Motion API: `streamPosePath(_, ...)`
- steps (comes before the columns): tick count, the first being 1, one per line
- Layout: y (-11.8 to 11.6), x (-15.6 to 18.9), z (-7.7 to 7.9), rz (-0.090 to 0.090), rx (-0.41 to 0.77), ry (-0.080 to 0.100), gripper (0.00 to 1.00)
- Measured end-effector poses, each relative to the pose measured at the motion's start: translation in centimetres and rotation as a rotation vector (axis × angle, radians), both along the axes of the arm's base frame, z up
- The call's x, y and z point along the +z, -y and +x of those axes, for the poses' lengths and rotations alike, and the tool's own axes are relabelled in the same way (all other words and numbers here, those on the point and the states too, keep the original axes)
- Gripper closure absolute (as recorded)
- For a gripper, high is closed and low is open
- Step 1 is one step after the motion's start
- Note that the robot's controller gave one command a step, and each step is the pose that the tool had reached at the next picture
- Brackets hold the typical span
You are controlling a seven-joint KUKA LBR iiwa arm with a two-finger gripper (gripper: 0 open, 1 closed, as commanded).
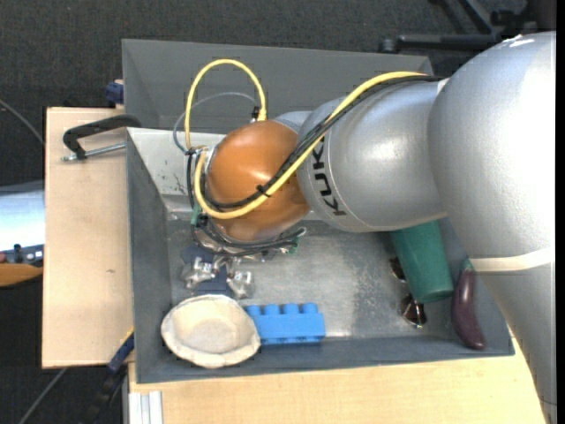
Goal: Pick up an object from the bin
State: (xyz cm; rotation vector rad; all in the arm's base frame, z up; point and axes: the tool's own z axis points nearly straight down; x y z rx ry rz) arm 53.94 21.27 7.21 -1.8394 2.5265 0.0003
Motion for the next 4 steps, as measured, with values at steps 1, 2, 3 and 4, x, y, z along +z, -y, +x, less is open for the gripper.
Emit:
streamPosePath(1,0.0,0.0,-0.1,0.000,-0.001,-0.001,1.00)
streamPosePath(2,0.0,0.3,-0.1,0.002,-0.003,0.000,1.00)
streamPosePath(3,-0.1,1.3,-0.2,0.001,-0.002,-0.003,1.00)
streamPosePath(4,-0.1,3.7,-0.2,0.002,-0.003,-0.005,1.00)
